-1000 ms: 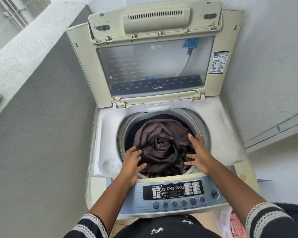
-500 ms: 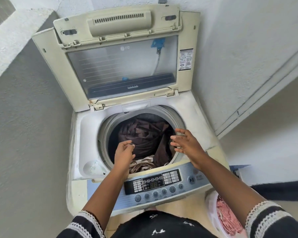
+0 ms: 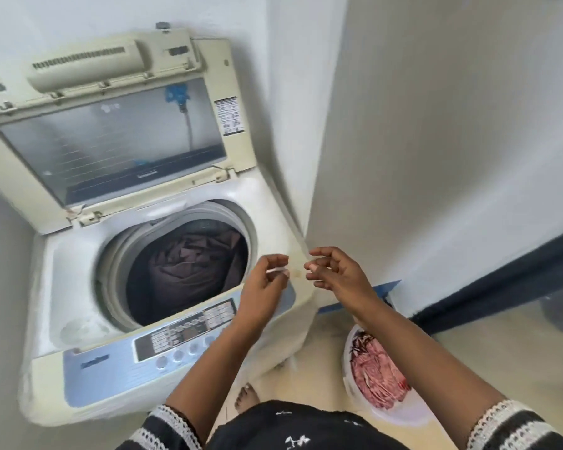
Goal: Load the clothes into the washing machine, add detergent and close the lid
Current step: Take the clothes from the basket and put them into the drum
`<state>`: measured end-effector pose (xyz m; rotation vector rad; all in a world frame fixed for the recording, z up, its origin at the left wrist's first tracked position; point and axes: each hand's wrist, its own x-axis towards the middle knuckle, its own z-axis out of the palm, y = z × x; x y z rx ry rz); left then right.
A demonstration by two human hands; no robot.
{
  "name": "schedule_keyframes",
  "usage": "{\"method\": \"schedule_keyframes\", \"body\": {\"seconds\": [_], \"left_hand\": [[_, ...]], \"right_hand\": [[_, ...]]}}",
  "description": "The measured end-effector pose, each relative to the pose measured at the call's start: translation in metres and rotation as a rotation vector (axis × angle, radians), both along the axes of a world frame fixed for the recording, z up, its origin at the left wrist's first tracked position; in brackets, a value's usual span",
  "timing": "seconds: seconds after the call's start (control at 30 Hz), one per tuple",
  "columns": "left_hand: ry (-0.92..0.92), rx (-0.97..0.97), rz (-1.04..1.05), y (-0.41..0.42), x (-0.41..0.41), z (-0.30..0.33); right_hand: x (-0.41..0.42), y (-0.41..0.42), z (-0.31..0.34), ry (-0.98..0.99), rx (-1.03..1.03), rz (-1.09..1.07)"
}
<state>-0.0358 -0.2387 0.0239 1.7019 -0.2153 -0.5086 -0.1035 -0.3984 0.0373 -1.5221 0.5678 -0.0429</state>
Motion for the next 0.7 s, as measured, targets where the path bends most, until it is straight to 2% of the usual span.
{"method": "schedule_keyframes", "body": {"seconds": [0.27, 0.47, 0.6, 0.7], "left_hand": [[0.047, 0.113, -0.175, -0.085, -0.101, -0.016], [0.212, 0.265, -0.268, -0.115, -0.162, -0.047], [0.274, 0.307, -0.311, -0.128, -0.189, -0.061], [0.286, 0.410, -0.425, -0.135, -0.195, -0.083]], "right_hand": [[-0.113, -0.098, -0.021, 0.079, 0.022, -0.111], [-0.206, -0.155, -0.068, 0.229, 0.076, -0.287], [-0.242, -0.182, -0.091, 0.335, 0.095, -0.410], [-0.255, -0.194, -0.112, 0.397, 0.131, -0.463]]}}
